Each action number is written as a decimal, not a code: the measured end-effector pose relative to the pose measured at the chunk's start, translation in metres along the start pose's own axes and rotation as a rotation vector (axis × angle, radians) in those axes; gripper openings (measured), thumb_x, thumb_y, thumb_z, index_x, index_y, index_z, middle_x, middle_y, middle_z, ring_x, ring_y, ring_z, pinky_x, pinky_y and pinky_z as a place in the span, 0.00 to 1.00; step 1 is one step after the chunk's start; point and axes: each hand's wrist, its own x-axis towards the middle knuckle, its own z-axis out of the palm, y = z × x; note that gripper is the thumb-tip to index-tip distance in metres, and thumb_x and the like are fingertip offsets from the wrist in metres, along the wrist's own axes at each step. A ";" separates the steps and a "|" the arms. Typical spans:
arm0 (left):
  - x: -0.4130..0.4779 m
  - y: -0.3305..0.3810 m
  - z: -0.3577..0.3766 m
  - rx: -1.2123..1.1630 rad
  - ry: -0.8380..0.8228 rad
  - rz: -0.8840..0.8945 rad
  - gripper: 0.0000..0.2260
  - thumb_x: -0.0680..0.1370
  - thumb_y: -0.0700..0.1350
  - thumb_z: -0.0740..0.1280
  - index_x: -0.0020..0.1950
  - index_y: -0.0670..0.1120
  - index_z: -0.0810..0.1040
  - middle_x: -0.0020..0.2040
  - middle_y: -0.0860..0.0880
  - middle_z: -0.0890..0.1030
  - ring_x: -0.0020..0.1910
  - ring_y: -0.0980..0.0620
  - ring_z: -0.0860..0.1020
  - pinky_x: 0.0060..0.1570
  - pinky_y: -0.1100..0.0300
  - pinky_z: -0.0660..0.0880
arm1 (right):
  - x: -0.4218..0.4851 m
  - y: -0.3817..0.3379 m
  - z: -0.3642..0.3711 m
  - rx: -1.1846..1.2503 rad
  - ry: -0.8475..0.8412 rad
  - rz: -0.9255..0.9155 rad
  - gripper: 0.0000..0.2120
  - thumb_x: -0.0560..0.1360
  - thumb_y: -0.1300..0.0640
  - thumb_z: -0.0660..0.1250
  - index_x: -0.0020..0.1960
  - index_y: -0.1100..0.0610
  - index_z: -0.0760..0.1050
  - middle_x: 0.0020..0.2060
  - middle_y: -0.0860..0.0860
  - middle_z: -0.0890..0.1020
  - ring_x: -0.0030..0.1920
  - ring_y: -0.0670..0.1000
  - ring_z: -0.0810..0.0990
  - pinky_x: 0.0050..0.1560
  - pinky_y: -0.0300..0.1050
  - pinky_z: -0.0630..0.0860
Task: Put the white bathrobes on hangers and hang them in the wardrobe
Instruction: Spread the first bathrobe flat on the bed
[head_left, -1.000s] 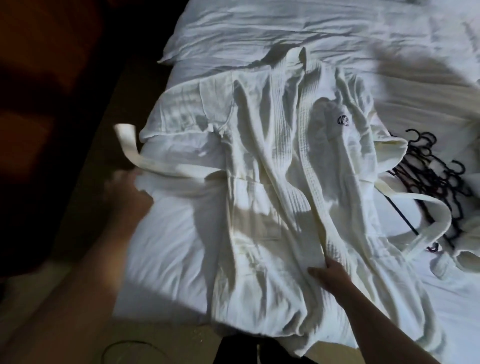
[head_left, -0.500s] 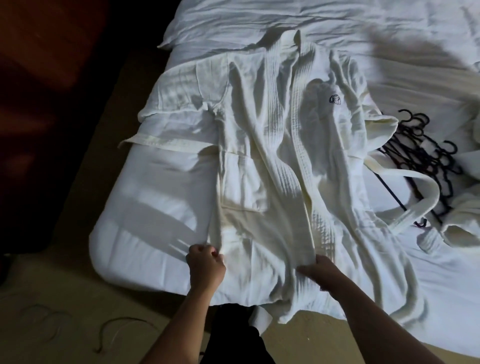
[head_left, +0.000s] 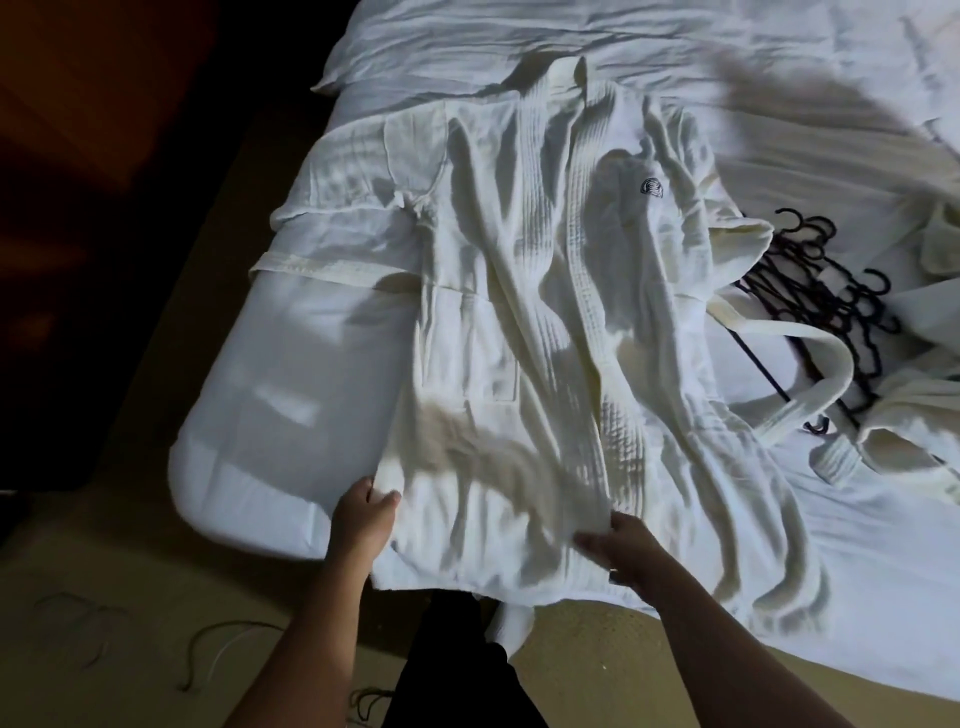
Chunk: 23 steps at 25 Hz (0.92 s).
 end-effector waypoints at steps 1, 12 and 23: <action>-0.002 -0.004 0.001 0.020 -0.003 -0.013 0.07 0.78 0.44 0.68 0.53 0.43 0.79 0.48 0.44 0.81 0.50 0.40 0.79 0.48 0.52 0.73 | 0.000 0.005 0.001 -0.099 0.050 -0.005 0.07 0.75 0.60 0.74 0.52 0.61 0.83 0.35 0.54 0.82 0.35 0.52 0.78 0.32 0.42 0.72; -0.021 -0.088 0.005 -0.143 -0.213 -0.152 0.05 0.80 0.39 0.70 0.55 0.43 0.82 0.47 0.43 0.86 0.48 0.43 0.85 0.47 0.52 0.80 | -0.018 0.055 0.000 -0.309 -0.138 0.022 0.06 0.76 0.62 0.71 0.46 0.51 0.81 0.39 0.53 0.85 0.37 0.49 0.80 0.38 0.42 0.75; -0.036 -0.048 -0.010 0.057 -0.079 0.011 0.16 0.76 0.31 0.63 0.58 0.47 0.80 0.54 0.48 0.82 0.54 0.49 0.80 0.50 0.57 0.75 | -0.010 0.015 0.008 0.049 -0.023 0.054 0.14 0.61 0.57 0.69 0.44 0.61 0.84 0.35 0.58 0.81 0.37 0.55 0.77 0.40 0.52 0.74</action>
